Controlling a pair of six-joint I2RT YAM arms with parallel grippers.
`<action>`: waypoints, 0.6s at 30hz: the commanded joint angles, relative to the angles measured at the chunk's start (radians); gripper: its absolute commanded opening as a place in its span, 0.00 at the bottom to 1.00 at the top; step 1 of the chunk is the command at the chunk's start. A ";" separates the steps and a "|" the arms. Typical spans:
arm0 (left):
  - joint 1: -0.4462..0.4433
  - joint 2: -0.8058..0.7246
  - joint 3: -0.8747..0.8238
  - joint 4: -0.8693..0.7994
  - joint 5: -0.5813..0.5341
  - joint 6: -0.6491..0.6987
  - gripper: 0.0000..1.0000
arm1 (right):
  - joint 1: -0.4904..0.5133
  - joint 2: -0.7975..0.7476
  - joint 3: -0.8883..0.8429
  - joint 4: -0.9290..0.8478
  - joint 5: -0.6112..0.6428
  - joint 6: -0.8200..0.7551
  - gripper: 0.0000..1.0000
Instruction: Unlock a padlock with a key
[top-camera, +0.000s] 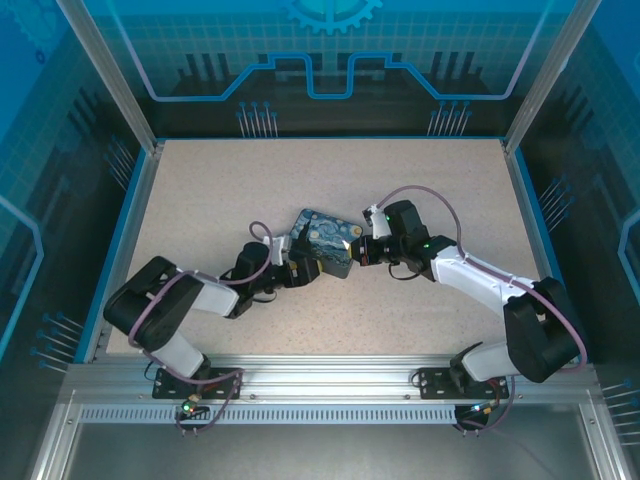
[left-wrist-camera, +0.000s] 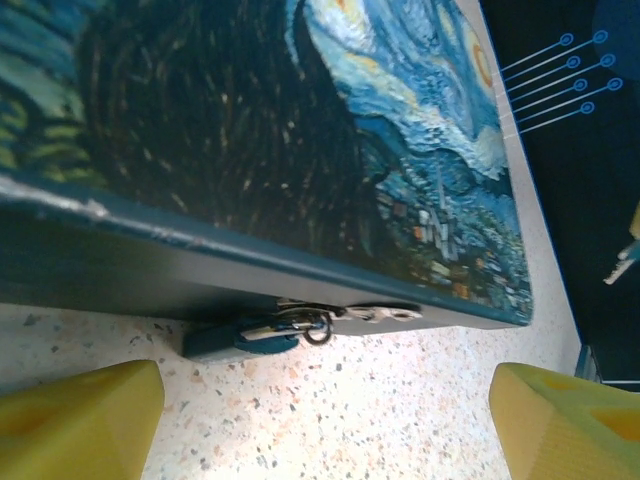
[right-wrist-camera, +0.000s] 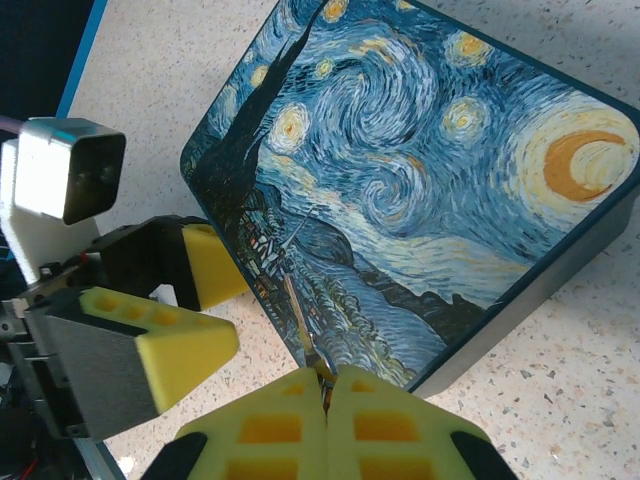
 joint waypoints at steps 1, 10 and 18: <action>-0.016 0.048 -0.012 0.152 -0.037 -0.028 0.86 | 0.006 -0.003 0.021 -0.016 0.006 0.008 0.00; -0.046 0.130 -0.019 0.246 -0.096 0.006 0.86 | 0.002 -0.019 0.001 -0.008 0.015 0.002 0.00; -0.080 0.138 0.012 0.164 -0.148 0.079 0.80 | -0.006 -0.041 -0.012 -0.009 0.022 -0.004 0.00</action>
